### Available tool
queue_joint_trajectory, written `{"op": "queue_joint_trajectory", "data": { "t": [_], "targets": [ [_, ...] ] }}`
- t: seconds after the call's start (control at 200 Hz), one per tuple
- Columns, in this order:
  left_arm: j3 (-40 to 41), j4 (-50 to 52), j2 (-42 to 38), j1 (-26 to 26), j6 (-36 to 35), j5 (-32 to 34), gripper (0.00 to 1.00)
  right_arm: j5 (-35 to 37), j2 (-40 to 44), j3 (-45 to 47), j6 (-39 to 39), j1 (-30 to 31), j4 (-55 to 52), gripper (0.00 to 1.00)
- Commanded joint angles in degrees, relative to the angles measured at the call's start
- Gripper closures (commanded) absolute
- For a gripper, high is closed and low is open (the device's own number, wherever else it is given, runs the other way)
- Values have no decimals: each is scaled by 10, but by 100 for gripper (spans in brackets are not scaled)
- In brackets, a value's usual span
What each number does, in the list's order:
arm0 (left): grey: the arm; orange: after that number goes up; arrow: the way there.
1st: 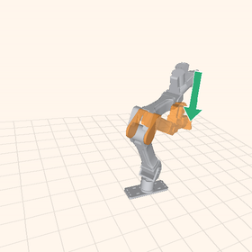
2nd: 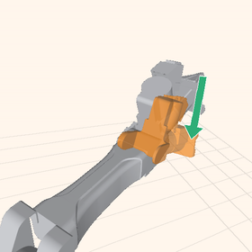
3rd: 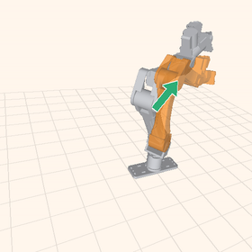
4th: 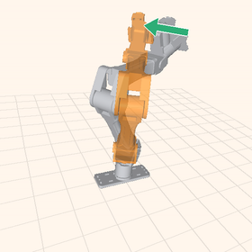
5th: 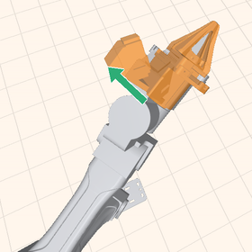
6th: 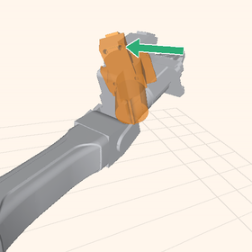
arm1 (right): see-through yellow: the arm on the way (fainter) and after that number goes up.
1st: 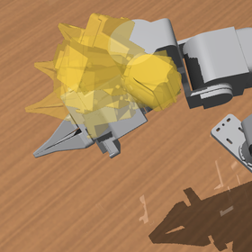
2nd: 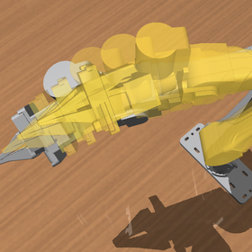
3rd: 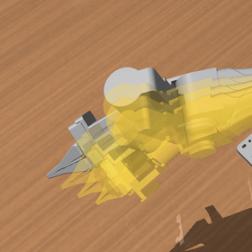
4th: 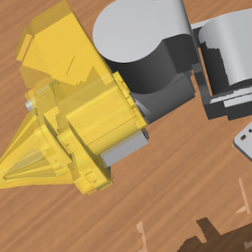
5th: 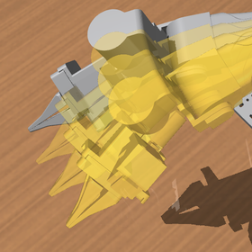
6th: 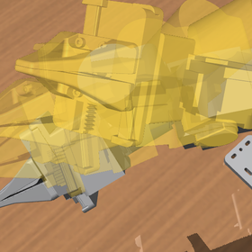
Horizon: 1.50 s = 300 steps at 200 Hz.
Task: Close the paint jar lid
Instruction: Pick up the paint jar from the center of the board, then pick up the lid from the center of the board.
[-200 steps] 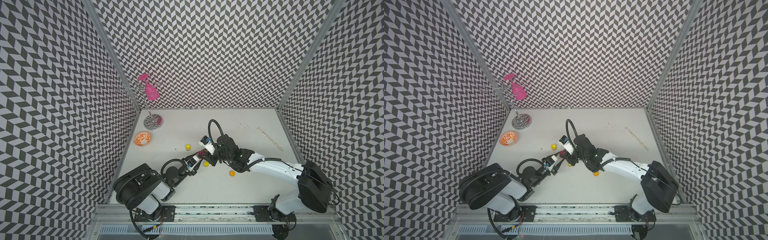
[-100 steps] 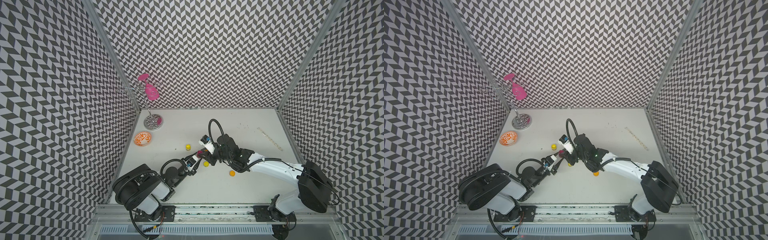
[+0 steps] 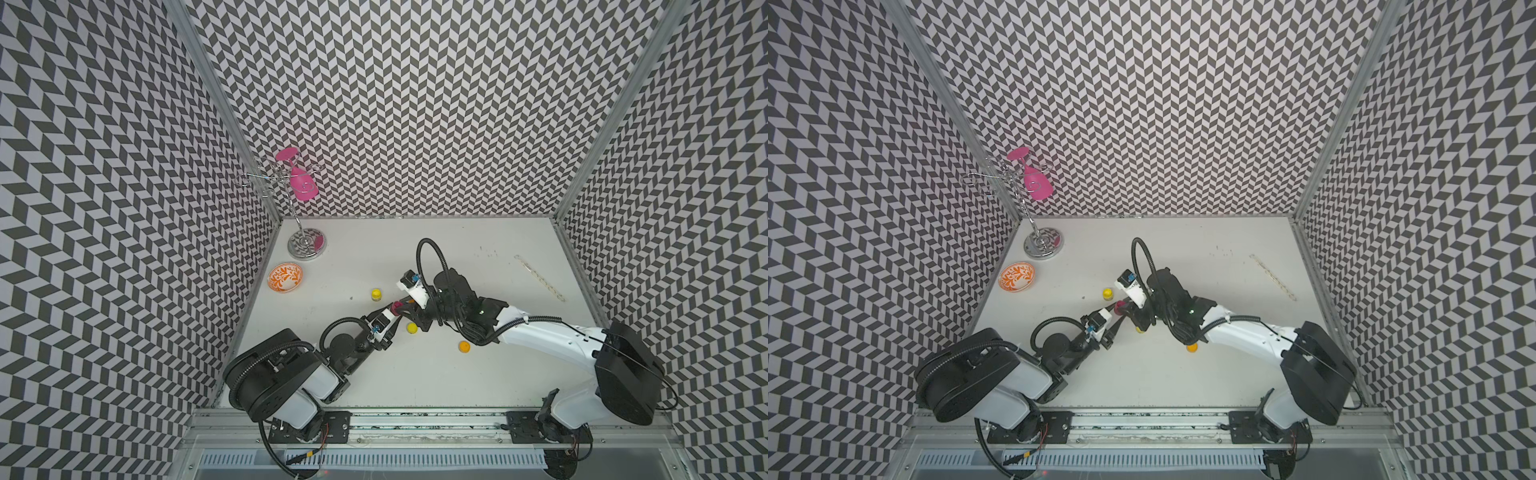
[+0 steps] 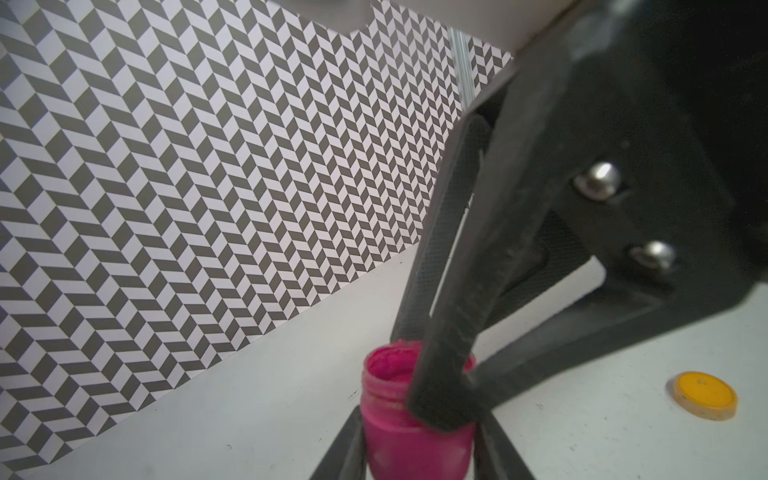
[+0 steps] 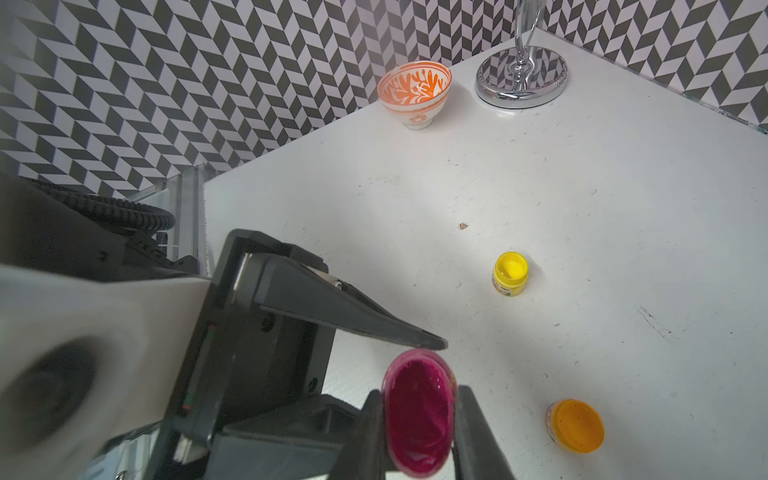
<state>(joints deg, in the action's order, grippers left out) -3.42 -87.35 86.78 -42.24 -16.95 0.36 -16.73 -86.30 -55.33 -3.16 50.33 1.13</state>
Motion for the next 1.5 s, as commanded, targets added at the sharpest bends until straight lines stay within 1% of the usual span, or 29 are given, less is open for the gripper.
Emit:
{"op": "queue_joint_trajectory", "data": {
  "t": [0.0, 0.11, 0.325, 0.376, 0.416, 0.456, 0.516, 0.571, 0.651, 0.731, 0.891, 0.981, 1.061, 1.092, 1.127, 1.187, 1.257, 1.347, 1.417, 1.497],
  "targets": [
    [5, -187, -12, 0, 0, -13, 64, -15, -8, 0, 4, 9, 43, 76],
    [8, -186, -18, 0, -9, -18, 72, -8, -11, -3, 2, 10, 39, 76],
    [7, -186, -14, 0, -14, -24, 72, -1, -5, -2, -3, 11, 33, 75],
    [7, -186, -14, 0, -14, -23, 71, 12, -1, -3, -4, 11, 27, 68],
    [7, -184, -14, 0, -17, -21, 71, 26, 4, -3, -8, 11, 23, 57],
    [5, -178, -14, 0, -19, -20, 71, 44, 12, 0, -9, 10, 23, 50],
    [1, -163, -12, 0, -23, -20, 71, 72, 29, 9, -7, 8, 24, 42],
    [1, -162, -12, 0, -24, -18, 71, 95, 46, 19, -1, 6, 30, 39],
    [8, -170, -14, 0, -29, -16, 70, 106, 68, 33, 3, -1, 37, 38],
    [7, -152, -23, 0, -31, -9, 70, 106, 84, 39, 5, -6, 38, 37],
    [9, -132, -42, 0, -33, -15, 70, 120, 105, 44, 6, -25, 25, 36],
    [11, -121, -57, 0, -27, -23, 69, 138, 111, 48, 26, -63, 17, 36],
    [15, -103, -77, 0, -22, -40, 69, 155, 108, 61, 55, -117, 14, 35],
    [16, -96, -83, 0, -19, -50, 69, 167, 102, 66, 62, -135, 14, 35],
    [17, -93, -91, 0, -17, -64, 69, 199, 94, 70, 66, -146, 12, 35],
    [19, -90, -103, 0, -13, -92, 69, 254, 72, 61, 67, -152, -13, 36],
    [12, -70, -111, -2, -10, -133, 69, 292, 37, 33, 67, -155, -57, 36],
    [6, -64, -107, -2, -8, -175, 69, 311, -18, -15, 73, -156, -127, 41],
    [14, -102, -94, -2, -2, -198, 69, 318, -50, -29, 74, -156, -149, 42],
    [24, -148, -78, -2, 3, -213, 68, 336, -71, -45, 76, -157, -180, 45]
  ]
}}
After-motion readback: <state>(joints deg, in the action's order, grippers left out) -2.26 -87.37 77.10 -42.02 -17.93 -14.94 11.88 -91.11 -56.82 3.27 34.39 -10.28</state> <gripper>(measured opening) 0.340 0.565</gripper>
